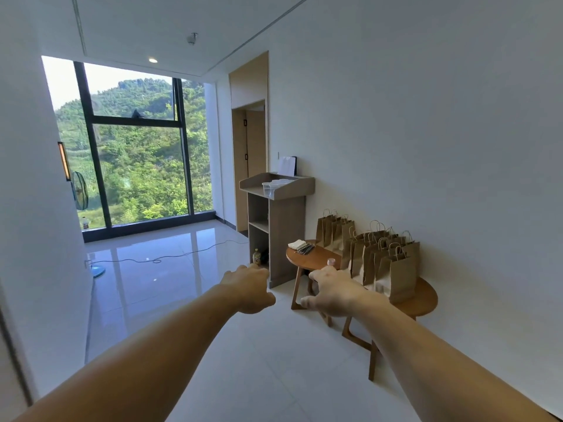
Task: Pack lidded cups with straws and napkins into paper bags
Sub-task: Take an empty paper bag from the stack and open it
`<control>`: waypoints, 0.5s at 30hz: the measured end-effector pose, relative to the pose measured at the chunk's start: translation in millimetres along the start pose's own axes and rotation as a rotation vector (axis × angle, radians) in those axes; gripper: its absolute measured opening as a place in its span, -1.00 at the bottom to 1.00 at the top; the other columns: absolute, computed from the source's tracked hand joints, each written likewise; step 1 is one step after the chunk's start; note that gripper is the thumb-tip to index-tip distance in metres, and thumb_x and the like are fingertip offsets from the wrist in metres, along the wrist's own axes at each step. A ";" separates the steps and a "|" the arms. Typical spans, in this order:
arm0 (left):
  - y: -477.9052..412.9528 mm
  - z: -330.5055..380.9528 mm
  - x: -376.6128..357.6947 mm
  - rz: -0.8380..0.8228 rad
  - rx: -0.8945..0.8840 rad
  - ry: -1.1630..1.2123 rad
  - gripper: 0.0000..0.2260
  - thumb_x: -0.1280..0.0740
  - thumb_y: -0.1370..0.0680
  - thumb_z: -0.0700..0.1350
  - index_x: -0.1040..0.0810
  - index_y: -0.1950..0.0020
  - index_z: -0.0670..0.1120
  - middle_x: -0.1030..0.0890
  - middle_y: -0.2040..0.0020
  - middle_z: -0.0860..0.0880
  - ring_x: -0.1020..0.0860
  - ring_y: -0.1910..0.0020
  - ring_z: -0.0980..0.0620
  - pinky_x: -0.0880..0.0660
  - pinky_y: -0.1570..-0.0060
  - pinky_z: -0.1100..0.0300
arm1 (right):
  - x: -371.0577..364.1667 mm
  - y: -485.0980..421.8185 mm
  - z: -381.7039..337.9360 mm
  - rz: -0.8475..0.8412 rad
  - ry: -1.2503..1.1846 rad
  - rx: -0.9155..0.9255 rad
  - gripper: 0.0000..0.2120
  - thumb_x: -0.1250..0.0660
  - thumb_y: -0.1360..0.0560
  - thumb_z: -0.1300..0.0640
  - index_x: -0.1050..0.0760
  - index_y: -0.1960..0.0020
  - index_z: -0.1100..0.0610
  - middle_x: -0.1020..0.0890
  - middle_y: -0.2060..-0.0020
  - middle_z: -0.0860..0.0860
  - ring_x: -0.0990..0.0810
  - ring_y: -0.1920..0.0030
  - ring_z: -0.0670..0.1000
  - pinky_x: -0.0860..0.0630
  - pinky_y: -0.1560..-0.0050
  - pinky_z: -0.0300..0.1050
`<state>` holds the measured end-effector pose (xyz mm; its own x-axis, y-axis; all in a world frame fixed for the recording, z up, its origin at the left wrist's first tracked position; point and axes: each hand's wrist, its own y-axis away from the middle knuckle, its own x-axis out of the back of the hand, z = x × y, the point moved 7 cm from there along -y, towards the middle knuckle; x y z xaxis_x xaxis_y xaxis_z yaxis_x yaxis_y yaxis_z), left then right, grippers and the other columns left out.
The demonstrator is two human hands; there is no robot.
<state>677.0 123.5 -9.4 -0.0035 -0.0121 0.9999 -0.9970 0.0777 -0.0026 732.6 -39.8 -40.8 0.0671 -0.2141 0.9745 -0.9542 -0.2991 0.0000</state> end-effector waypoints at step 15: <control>-275.3 -61.5 7.4 0.027 0.091 -0.026 -0.49 -0.22 -0.59 0.12 -0.30 -0.50 -0.04 -0.40 -0.41 -0.09 -0.39 -0.35 -0.12 -0.38 -0.21 -0.01 | 13.6 -285.5 39.7 0.002 -0.005 0.085 -0.29 -0.34 -0.47 -0.26 -0.26 -0.50 0.03 -0.32 -0.47 0.08 -0.35 -0.41 0.17 -0.43 -0.32 0.09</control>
<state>956.2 163.4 -0.5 -0.0310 -0.0370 0.9988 -0.9994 -0.0129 -0.0315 1017.5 5.8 -36.4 0.0665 -0.2193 0.9734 -0.9260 -0.3769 -0.0216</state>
